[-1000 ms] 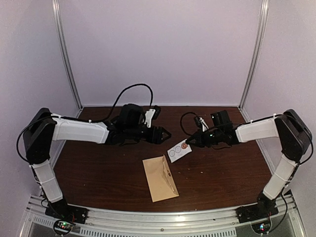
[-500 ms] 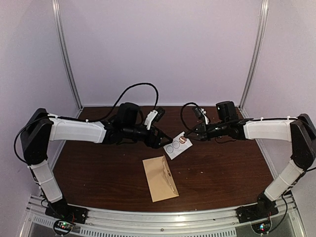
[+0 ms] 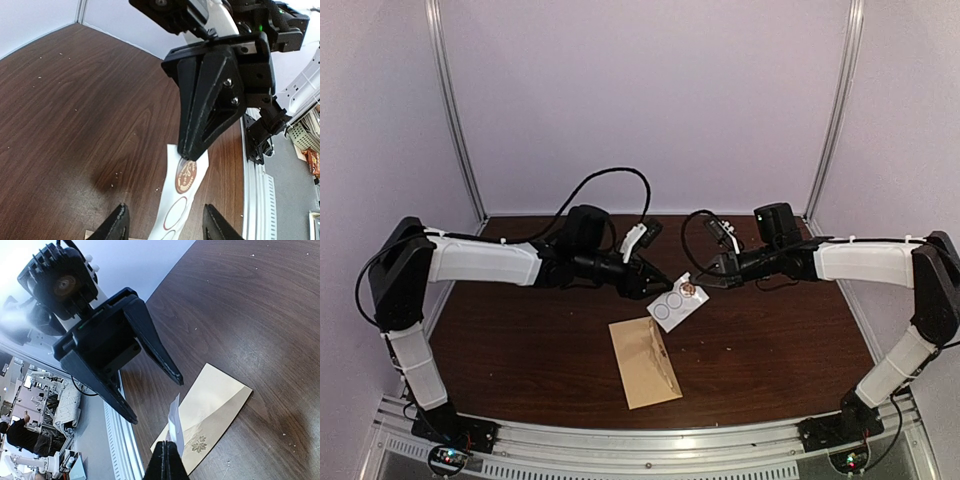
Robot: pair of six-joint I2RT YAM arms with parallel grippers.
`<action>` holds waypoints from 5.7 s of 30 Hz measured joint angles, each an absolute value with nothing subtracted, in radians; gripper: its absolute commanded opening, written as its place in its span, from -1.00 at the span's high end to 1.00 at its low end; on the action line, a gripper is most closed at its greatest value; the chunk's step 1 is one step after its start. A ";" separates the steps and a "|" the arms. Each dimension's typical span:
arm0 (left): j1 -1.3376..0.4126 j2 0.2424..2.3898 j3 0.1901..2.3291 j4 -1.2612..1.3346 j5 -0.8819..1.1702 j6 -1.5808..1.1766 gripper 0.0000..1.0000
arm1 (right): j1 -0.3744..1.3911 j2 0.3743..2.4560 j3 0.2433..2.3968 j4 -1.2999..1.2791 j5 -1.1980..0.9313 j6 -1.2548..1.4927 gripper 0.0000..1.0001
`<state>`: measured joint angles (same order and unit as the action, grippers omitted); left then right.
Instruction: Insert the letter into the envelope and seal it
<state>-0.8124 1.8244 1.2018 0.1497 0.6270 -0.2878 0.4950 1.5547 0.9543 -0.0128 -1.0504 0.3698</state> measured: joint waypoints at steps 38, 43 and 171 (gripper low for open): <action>-0.812 1.878 1.199 0.184 0.727 -0.394 1.00 | 0.539 1.558 0.998 -0.088 -1.068 0.291 1.00; -0.812 1.893 1.200 0.180 0.702 -0.421 1.00 | 0.546 1.558 0.998 -0.089 -1.068 0.291 1.00; -0.468 1.724 1.030 -0.030 0.221 -0.437 -0.13 | 0.637 1.395 0.858 -0.023 -0.646 0.301 1.00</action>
